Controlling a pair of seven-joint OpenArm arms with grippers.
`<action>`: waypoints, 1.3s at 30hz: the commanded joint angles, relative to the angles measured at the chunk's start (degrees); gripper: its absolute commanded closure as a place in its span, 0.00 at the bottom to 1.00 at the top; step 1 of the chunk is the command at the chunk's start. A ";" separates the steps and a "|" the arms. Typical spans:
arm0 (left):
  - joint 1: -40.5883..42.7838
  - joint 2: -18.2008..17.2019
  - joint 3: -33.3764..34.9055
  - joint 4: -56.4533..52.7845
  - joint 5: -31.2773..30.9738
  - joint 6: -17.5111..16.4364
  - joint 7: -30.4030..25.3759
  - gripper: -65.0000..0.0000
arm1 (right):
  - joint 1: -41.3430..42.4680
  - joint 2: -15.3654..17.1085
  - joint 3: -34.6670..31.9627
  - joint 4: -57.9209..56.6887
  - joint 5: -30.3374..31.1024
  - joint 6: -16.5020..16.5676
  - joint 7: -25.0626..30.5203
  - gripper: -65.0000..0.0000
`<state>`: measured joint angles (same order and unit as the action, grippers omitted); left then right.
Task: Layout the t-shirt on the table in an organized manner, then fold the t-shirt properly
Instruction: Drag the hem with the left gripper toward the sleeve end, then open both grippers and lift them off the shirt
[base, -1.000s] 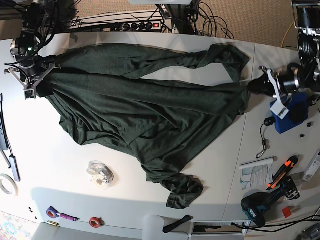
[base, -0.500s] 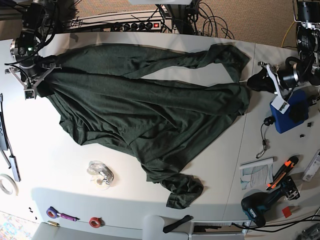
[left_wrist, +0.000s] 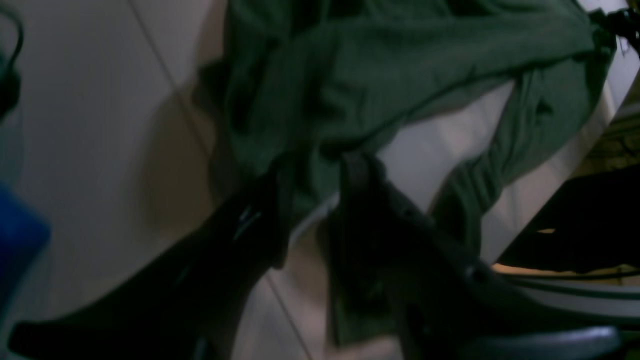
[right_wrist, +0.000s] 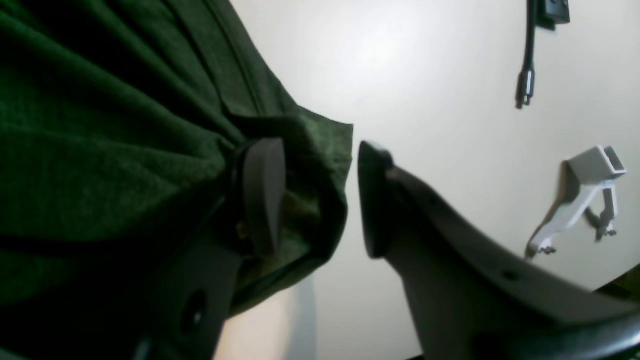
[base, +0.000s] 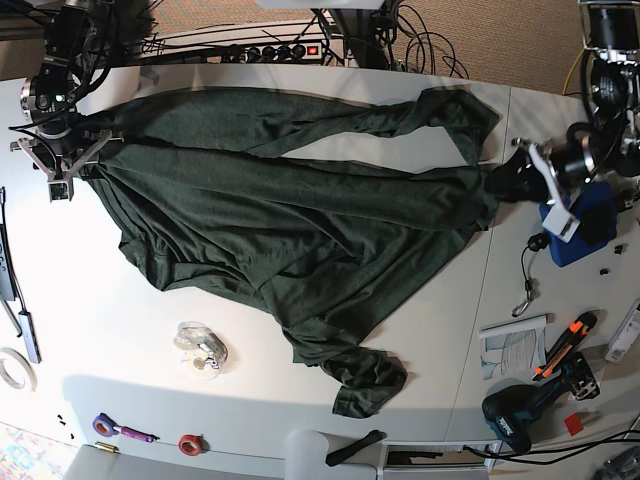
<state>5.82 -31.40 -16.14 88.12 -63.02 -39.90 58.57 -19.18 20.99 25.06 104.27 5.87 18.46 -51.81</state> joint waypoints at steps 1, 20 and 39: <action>-1.99 -0.92 -0.50 0.83 -0.50 -0.10 -1.95 0.73 | 0.28 1.22 0.50 1.05 -0.31 -0.33 1.03 0.63; -21.29 9.46 29.05 0.76 29.75 14.36 -17.38 0.73 | 0.31 1.27 0.50 1.05 -11.98 -1.97 2.60 0.63; -21.20 11.26 30.32 0.76 31.61 14.43 -17.49 0.73 | 21.49 -5.20 -1.79 -12.92 -3.48 6.84 12.39 0.38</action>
<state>-14.04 -19.94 14.55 88.01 -30.92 -25.30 42.35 1.19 14.81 23.00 90.11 2.28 25.87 -41.19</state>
